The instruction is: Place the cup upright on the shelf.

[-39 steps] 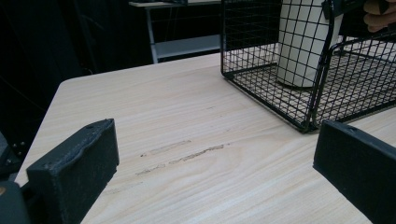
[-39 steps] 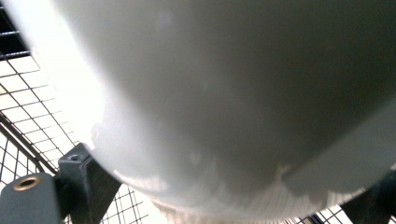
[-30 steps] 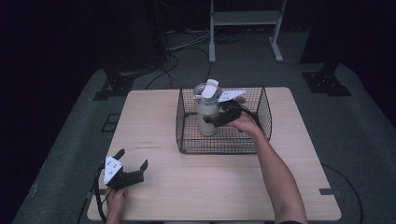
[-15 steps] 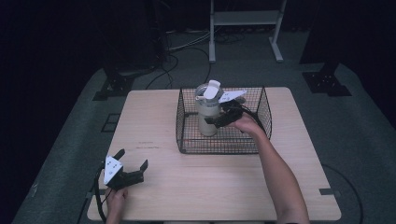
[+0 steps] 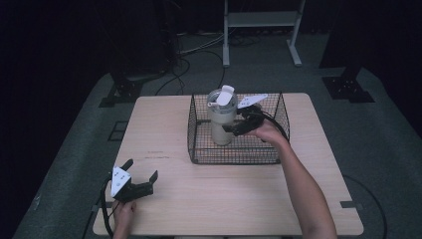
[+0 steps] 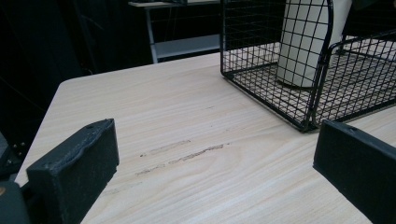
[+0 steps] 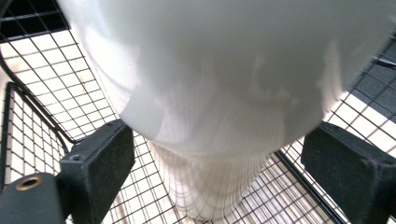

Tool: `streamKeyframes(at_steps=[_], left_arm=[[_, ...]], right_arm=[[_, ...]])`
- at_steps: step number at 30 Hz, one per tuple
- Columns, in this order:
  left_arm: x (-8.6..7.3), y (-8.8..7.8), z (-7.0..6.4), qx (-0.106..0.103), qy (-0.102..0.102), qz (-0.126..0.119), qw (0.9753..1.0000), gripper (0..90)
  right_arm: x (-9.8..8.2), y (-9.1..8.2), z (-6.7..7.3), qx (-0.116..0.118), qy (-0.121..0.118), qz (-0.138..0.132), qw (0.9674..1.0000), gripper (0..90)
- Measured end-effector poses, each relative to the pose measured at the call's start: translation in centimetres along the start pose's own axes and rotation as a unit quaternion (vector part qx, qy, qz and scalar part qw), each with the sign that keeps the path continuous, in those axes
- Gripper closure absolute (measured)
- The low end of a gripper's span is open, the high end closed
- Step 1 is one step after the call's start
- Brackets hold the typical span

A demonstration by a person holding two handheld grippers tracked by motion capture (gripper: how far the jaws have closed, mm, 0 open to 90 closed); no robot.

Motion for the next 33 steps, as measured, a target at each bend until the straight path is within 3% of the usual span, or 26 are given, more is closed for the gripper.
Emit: streamKeyframes(at_steps=[7,13,21,33], left_arm=[[0.0,0.0,0.0,0.0,0.0,0.0,1.0,0.0],[0.0,0.0,0.0,-0.001,0.0,0.0,1.0,0.0],[0.0,0.0,0.0,-0.001,0.001,0.0,1.0,0.0],[0.0,0.0,-0.1,0.0,0.002,0.0,1.0,0.0]], right_arm=[[-0.1,-1.2,0.2,-0.007,0.017,0.015,0.9997,9.2],[0.1,-2.5,0.2,-0.013,0.033,0.012,0.9993,9.3],[0.4,-3.9,0.6,-0.021,0.03,0.008,0.9993,9.2],[0.4,-5.8,0.9,-0.032,0.046,-0.001,0.9984,9.2]])
Point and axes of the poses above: each handheld gripper's, and its own axes: y roughly forward along the jaws, x roughly out of its top, z roughly to its left, the point moved 7 cm from there along y, roughly forward along the jaws, and after that the axes turned 5 degrees about x, right-handed, at the moved point
